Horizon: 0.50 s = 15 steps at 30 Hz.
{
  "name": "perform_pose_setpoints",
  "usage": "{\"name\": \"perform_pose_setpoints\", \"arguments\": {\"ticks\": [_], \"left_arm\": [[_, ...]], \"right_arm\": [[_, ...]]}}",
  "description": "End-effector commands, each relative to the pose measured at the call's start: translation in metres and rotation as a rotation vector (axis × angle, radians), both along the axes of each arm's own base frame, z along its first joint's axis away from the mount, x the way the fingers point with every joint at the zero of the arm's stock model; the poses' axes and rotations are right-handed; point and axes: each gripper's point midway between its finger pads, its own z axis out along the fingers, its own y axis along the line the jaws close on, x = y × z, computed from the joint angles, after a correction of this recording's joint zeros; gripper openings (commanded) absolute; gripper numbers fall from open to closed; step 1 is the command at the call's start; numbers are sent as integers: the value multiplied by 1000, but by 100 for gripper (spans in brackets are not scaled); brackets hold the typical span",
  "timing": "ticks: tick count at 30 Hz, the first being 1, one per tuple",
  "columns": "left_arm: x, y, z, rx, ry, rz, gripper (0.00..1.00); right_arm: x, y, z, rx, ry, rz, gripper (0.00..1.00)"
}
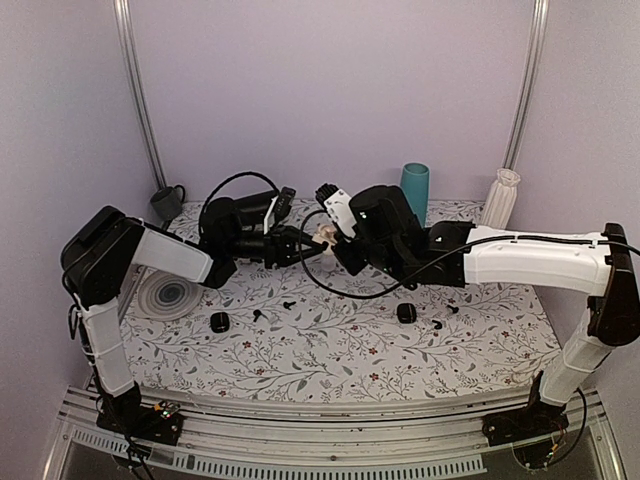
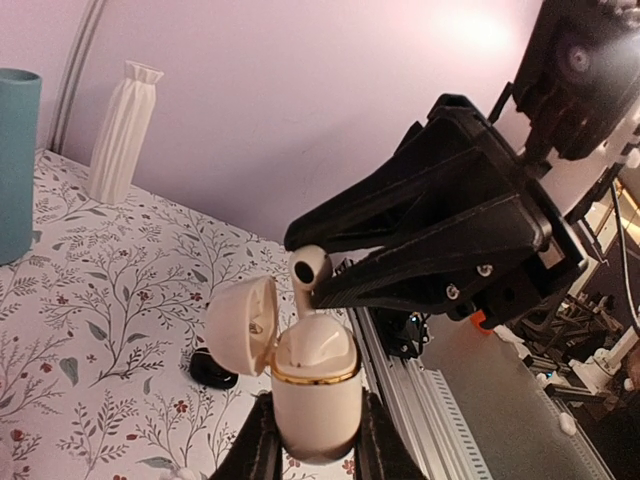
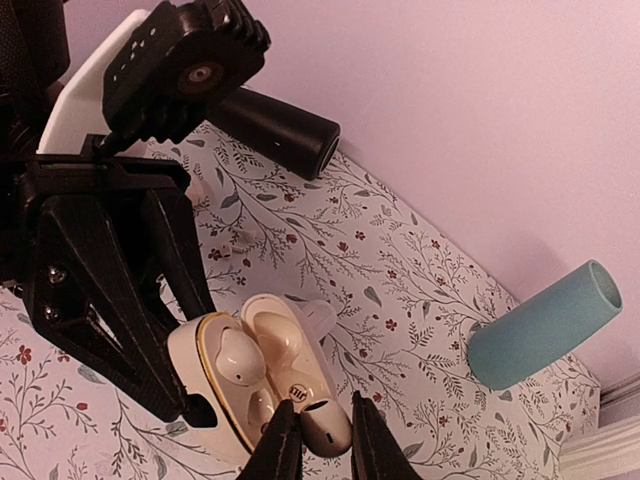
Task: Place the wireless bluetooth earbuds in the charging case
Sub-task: Insert the right earbud into the right side groove of the charging case.
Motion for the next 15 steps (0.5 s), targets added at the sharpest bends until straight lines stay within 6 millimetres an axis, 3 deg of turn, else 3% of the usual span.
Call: {"name": "perform_pose_setpoints", "arguments": {"ticks": [1,15], "left_arm": [[6,-1,10,-25,-17,-2,0],[8,0,15,-33,-25,23,0]], "right_arm": [[-6,4,-4,-2,2,39,17],[-12,9,-4,4,8,87,17]]}}
